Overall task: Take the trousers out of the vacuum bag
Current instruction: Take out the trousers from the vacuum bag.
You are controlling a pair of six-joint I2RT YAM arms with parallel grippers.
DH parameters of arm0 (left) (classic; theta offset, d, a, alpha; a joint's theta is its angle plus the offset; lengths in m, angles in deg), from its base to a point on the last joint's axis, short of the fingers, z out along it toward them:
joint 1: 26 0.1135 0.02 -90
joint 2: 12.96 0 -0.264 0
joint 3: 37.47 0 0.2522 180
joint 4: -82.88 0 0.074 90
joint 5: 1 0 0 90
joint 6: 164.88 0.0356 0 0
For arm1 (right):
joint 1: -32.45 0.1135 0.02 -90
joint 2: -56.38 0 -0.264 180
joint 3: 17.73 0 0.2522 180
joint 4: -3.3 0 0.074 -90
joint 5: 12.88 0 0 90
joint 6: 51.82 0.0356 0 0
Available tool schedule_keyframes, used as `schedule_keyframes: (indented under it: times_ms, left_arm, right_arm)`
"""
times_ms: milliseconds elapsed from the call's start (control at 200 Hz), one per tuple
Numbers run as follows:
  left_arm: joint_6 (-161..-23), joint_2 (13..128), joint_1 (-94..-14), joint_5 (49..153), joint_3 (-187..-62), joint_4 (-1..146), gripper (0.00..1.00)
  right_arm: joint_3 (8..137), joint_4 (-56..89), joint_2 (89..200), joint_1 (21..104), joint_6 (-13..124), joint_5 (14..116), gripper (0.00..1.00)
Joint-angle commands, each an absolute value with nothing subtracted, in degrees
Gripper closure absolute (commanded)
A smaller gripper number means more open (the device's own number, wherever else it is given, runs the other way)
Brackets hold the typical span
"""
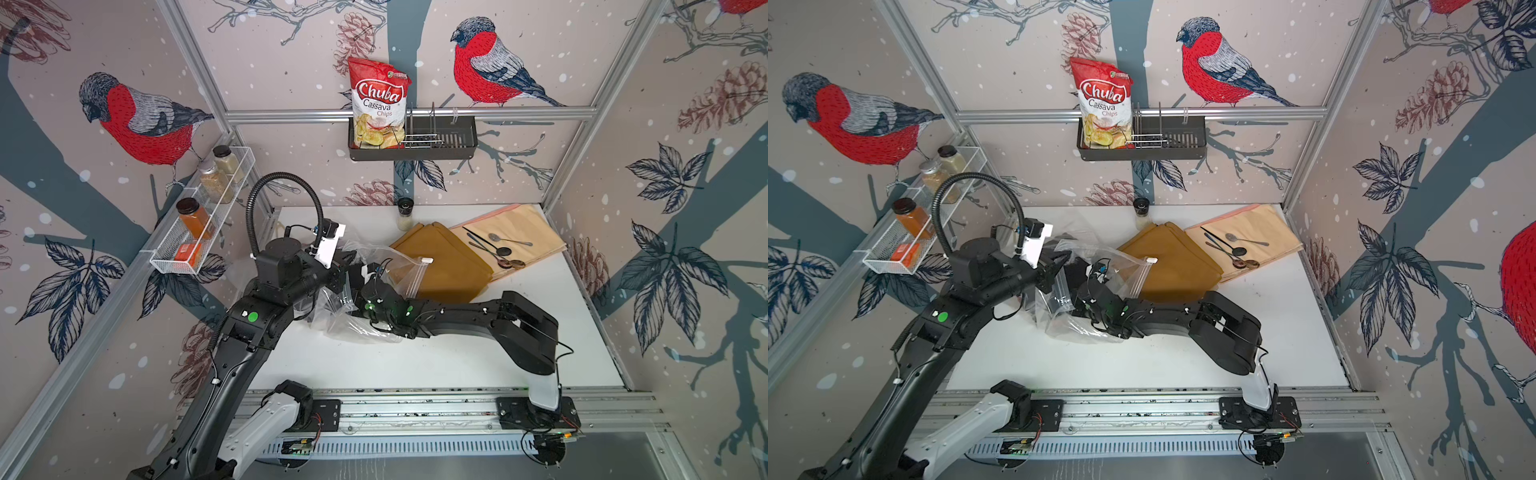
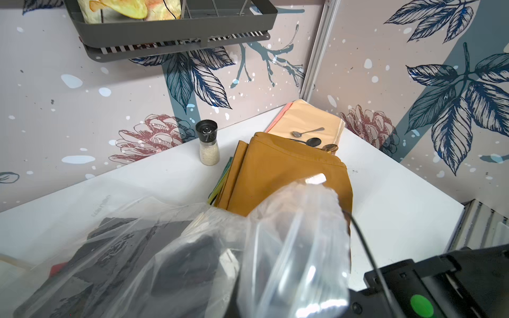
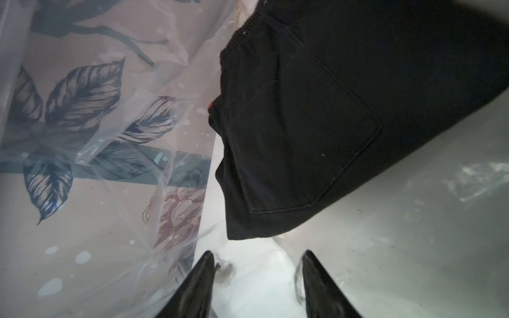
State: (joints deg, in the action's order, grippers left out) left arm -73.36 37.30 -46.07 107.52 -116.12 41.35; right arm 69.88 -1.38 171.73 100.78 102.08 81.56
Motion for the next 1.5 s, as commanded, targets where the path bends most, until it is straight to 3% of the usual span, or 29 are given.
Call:
schedule_keyframes:
  times_ms: [0,530,1496]
  left_arm:
    - [-72.9,37.9,-46.1,107.7,-117.3,45.7,1.00]
    - [-72.3,37.3,-46.1,108.8,-113.4,46.0,1.00]
    - [-72.3,35.8,-46.1,105.4,-113.2,44.7,1.00]
  right_arm:
    - [69.6,-5.7,173.6,100.8,108.3,80.5,0.44]
    - [69.5,-23.6,184.3,96.8,117.9,75.0,0.46]
    - [74.6,-31.5,188.6,95.4,116.6,78.1,0.48]
